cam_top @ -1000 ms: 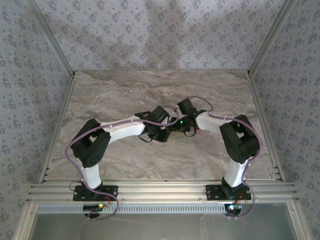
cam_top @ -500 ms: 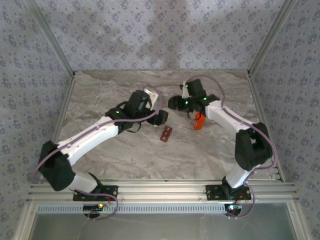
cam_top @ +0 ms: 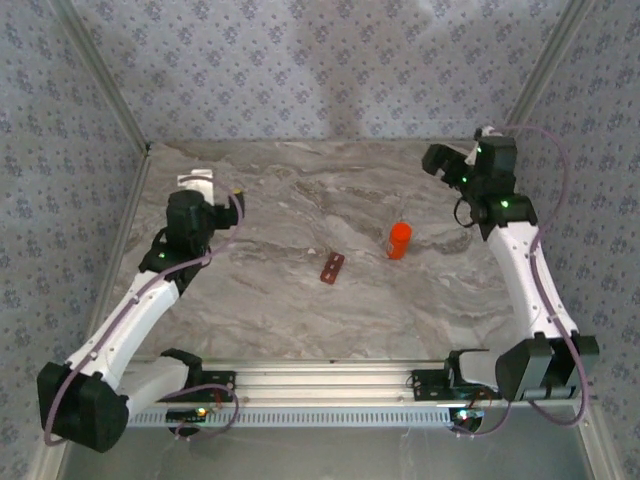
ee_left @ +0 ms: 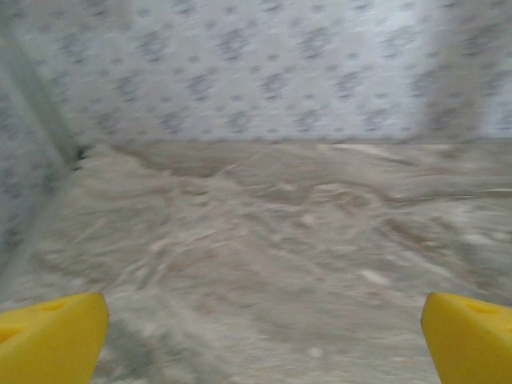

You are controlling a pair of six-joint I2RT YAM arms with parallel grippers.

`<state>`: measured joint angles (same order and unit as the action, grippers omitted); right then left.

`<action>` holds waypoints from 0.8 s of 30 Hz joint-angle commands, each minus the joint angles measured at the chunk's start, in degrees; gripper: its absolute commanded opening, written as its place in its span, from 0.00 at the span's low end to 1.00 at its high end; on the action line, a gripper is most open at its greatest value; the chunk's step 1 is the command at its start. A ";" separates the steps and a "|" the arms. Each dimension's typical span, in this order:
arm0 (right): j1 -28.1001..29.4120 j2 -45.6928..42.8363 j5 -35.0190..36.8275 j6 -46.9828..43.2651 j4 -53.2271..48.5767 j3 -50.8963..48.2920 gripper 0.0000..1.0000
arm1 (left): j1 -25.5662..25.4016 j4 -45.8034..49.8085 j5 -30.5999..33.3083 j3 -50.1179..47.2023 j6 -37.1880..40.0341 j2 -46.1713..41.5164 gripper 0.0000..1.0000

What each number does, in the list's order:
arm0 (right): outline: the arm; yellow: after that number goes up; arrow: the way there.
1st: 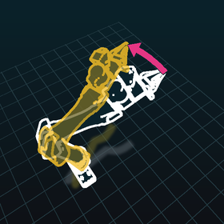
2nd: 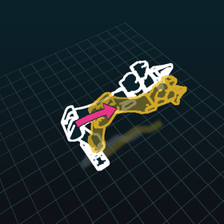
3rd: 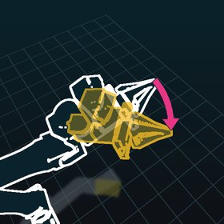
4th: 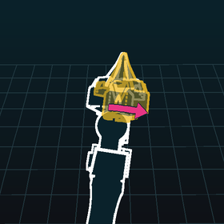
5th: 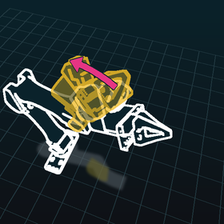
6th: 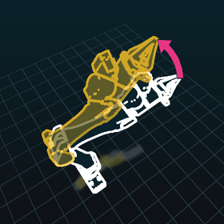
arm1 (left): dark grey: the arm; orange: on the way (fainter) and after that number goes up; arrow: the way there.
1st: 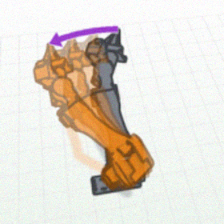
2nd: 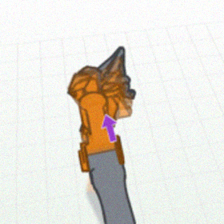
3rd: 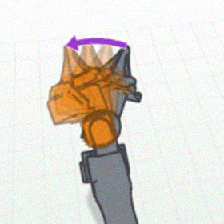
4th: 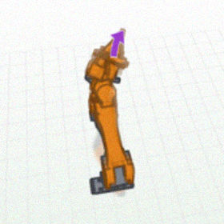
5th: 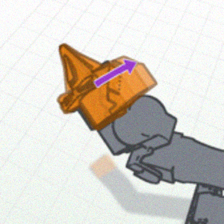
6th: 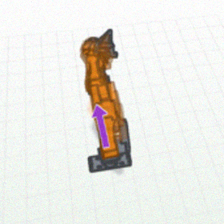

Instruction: Sort the pills into containers

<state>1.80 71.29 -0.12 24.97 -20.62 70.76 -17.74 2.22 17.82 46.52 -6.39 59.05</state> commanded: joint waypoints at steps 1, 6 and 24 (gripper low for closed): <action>-1.64 -3.25 18.15 -5.35 9.46 -12.04 1.00 | 5.91 -5.67 0.18 -3.00 2.86 -0.92 1.00; -3.70 -6.90 26.53 -12.57 24.64 -28.84 1.00 | 11.90 -12.05 -3.24 -12.80 4.54 -4.91 1.00; -1.70 12.61 12.17 -22.77 75.24 -54.85 1.00 | 18.50 -55.28 -18.59 -24.94 6.37 30.14 1.00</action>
<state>-1.06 82.74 16.84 5.08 42.92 17.39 -1.30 -40.34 5.06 21.67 1.41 86.26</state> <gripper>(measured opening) 0.999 0.997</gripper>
